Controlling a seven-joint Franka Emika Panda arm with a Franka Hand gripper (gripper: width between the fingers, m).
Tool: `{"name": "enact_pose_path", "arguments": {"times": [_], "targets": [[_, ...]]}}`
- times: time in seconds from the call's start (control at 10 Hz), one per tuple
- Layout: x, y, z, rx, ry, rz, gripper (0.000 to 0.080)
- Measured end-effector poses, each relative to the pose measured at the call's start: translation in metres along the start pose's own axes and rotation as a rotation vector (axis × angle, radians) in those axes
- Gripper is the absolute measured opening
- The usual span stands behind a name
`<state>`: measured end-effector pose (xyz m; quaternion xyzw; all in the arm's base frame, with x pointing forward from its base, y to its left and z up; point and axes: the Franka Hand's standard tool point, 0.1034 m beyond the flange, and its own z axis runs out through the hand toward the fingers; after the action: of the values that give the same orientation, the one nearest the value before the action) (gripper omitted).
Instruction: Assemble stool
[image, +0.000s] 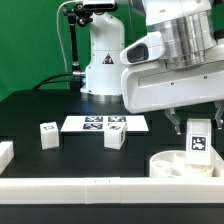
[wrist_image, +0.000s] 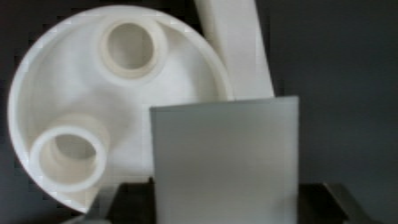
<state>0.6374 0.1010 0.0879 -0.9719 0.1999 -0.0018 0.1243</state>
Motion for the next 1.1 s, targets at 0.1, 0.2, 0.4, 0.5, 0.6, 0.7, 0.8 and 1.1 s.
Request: {"name": "enact_pose_path", "arguments": {"times": [0.1,0.2,0.4,0.5,0.6,0.7,0.8,1.1], "targets": [[-0.0004,-0.0006,0.0002,0.001,-0.001,0.049,0.0356],[-0.0006,-0.0011,0.0003,0.003,-0.002,0.092,0.0355],[-0.0002,0.0009,0.0015,0.033,-0.017,0.293,0.0355],[-0.0005,0.0008,0.002,0.038,-0.021,0.346,0.0355],[-0.0019,-0.0009,0.0036,0.048,-0.023,0.477,0.0355],[-0.0047,-0.0014,0.0059,0.059,-0.036,0.572,0.0355],[-0.0053,-0.0022,0.0067,0.074,-0.05,0.67,0.0352],[-0.0067,-0.0078,0.0052,0.083,-0.098,0.959,0.0346]]}}
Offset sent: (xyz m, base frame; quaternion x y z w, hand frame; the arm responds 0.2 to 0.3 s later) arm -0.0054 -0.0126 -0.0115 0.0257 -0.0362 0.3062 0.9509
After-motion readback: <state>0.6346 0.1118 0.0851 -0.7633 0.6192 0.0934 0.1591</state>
